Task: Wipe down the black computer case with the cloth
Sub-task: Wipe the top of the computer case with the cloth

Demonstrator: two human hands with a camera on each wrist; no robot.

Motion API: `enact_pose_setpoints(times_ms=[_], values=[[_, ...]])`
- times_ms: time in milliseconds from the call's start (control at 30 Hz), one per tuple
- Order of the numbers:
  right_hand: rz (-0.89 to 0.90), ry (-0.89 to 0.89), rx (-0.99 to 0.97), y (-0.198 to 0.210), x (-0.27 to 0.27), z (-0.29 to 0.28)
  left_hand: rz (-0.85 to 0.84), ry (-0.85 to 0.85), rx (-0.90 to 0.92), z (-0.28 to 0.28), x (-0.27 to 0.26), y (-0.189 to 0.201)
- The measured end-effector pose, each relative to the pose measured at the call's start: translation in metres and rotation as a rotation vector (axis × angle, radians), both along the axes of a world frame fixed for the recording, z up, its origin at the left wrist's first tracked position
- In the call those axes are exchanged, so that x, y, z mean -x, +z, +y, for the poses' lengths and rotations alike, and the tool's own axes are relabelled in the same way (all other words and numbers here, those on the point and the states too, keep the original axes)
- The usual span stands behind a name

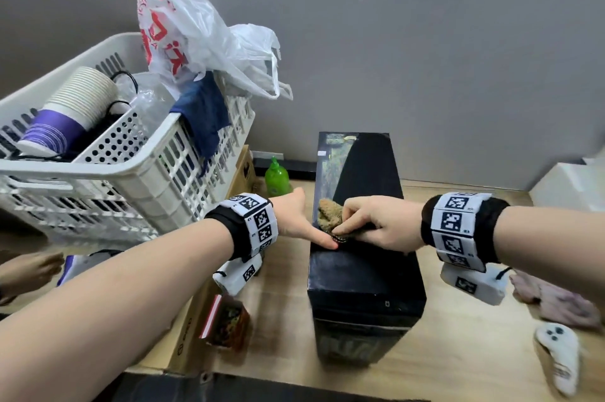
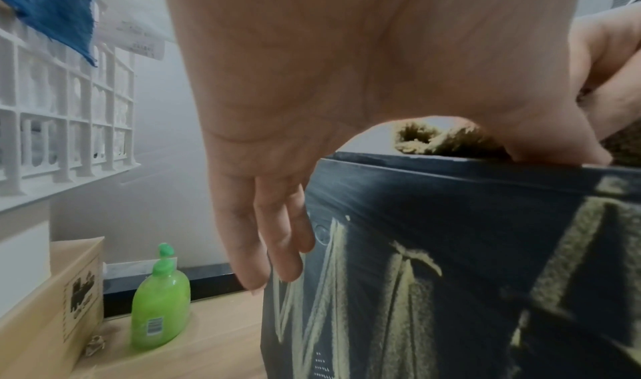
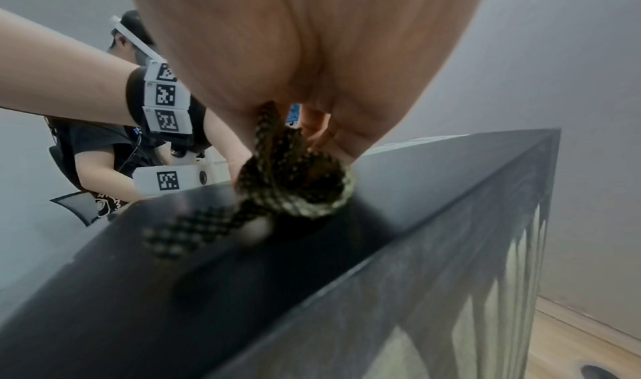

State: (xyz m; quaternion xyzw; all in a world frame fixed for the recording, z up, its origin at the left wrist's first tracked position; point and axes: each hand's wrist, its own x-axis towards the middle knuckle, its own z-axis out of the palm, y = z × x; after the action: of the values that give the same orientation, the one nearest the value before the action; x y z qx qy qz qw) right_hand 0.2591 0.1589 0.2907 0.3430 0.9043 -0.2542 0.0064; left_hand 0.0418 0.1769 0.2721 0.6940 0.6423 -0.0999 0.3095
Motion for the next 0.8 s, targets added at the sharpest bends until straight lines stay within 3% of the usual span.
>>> enact_pose_setpoints(times_ms=[233,333,467,800], values=[[-0.032,0.039,0.008,-0.004,0.005,0.011,-0.004,0.015,-0.008,0.004,0.001,-0.005],[-0.042,0.056,0.023,-0.005,0.011,0.032,-0.087,0.044,-0.012,0.003,0.003,-0.008],[-0.038,0.045,-0.042,-0.001,0.021,0.080,-0.230,0.055,0.027,0.003,0.001,-0.006],[-0.146,-0.183,-0.195,-0.011,0.025,0.212,-0.259,0.178,0.090,0.005,0.002,-0.012]])
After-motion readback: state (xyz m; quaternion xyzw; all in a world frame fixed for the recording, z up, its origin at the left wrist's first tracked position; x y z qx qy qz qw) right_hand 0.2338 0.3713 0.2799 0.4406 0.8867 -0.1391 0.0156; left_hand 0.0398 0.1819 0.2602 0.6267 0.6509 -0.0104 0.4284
